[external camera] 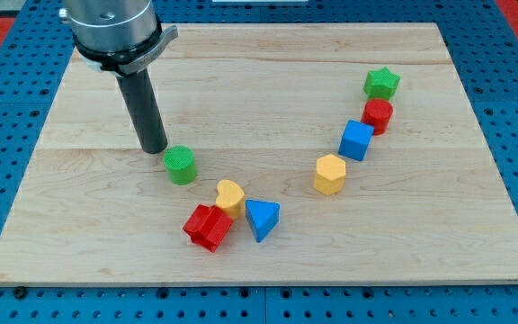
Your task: Move the green star into the red circle
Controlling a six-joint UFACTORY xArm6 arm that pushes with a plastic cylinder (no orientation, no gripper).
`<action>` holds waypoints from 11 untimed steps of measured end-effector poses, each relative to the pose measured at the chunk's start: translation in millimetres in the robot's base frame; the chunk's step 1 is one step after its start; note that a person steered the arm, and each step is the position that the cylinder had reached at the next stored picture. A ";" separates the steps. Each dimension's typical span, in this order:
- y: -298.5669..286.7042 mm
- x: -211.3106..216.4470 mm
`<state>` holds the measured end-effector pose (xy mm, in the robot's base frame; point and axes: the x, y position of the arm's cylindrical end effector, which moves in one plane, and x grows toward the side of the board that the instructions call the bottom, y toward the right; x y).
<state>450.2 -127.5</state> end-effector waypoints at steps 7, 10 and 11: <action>209.8 -156.7; 320.8 -142.5; 300.5 -106.8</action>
